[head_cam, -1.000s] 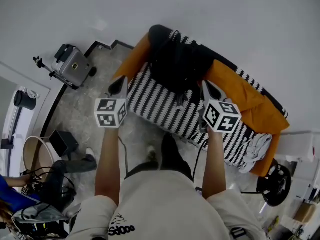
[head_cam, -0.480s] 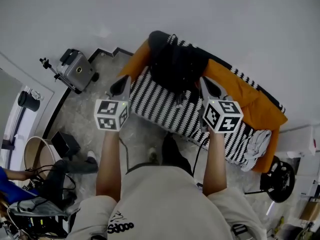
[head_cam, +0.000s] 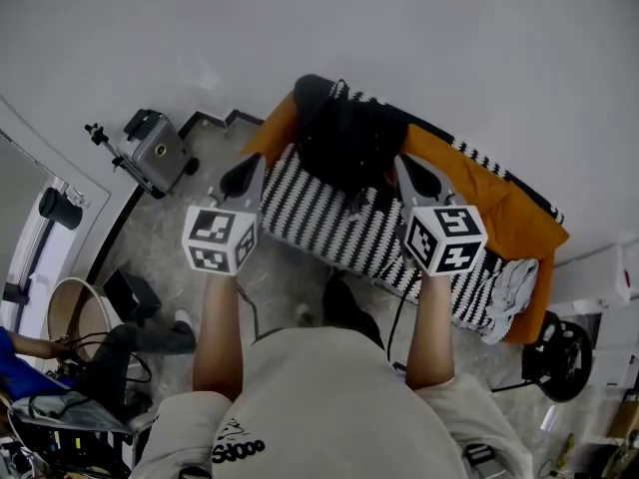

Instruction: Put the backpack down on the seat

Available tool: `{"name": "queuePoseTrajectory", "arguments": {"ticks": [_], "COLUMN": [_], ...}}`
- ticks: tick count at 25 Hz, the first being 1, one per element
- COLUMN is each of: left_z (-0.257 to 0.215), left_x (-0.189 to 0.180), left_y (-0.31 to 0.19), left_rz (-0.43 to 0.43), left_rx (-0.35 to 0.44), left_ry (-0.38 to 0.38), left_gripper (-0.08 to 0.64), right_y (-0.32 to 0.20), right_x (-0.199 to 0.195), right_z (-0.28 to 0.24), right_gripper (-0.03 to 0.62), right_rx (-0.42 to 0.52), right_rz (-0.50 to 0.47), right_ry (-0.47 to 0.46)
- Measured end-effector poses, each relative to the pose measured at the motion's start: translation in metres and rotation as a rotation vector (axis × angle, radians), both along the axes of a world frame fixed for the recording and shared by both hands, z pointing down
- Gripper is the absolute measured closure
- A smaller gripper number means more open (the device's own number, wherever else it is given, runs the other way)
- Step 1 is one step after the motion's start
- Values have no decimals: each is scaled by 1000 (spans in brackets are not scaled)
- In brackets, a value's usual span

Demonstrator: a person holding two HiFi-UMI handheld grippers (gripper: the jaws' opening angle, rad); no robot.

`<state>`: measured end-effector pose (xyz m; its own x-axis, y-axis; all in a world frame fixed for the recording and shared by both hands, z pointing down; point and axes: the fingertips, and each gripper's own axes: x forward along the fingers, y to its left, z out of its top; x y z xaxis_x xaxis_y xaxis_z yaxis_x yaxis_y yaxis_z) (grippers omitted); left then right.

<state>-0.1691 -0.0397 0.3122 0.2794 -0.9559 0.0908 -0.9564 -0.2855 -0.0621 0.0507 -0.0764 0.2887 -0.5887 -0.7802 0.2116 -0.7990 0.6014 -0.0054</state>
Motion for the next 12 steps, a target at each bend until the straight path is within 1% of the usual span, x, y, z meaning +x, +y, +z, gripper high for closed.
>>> {"name": "queuePoseTrajectory", "arguments": {"ticks": [3, 5, 8, 12], "left_z": [-12, -23, -40, -56], "left_x": [5, 9, 16, 24], "left_y": [10, 17, 25, 35], "left_rz": [3, 7, 17, 34], "left_rx": [25, 55, 96, 129], "left_ry": [-18, -30, -64, -97], "left_gripper": [549, 549, 549, 551], "right_y": [13, 22, 33, 45], "right_x": [1, 0, -4, -8], "right_z": [-9, -15, -23, -32], "right_gripper": [589, 589, 589, 589], "right_rx": [22, 44, 71, 99], "right_rz": [-13, -15, -31, -59], "right_ry": [-3, 5, 11, 35]}}
